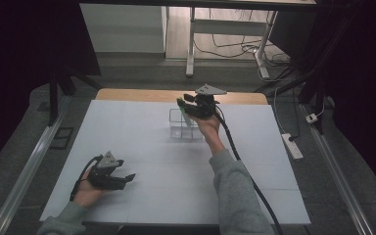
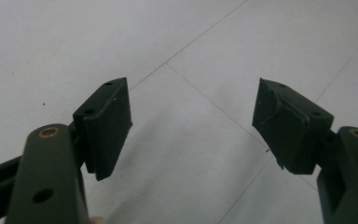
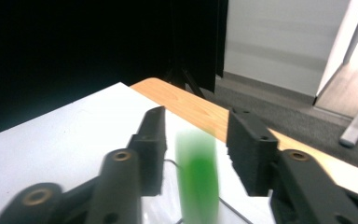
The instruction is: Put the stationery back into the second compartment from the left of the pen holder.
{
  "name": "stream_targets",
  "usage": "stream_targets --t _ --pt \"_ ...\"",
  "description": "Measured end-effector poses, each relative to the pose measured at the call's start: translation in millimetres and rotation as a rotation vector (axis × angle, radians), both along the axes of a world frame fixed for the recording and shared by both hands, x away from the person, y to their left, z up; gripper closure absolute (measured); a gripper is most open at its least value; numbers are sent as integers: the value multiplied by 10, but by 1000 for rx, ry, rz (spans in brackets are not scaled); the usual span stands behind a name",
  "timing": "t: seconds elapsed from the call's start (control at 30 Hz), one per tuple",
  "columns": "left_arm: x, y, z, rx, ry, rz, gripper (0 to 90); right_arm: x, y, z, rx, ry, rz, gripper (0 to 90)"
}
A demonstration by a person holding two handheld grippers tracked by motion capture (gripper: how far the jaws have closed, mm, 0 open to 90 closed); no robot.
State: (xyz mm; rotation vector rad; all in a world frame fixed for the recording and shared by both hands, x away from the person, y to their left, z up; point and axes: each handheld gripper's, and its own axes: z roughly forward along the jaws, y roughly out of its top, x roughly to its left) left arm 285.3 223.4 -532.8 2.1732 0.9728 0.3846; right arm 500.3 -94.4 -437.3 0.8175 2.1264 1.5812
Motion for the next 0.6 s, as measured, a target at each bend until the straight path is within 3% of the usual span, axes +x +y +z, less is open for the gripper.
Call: stream_targets --t 0.13,0.2,0.6 --pt "-4 -2 3 1 -2 0 273 -35 -25 41 -22 20 7 524" --pt "-6 -2 4 1 -3 -2 272 -74 -44 68 -17 54 26 490" --pt "-26 -12 17 5 -8 -6 271 -332 -286 128 -106 56 65 456"
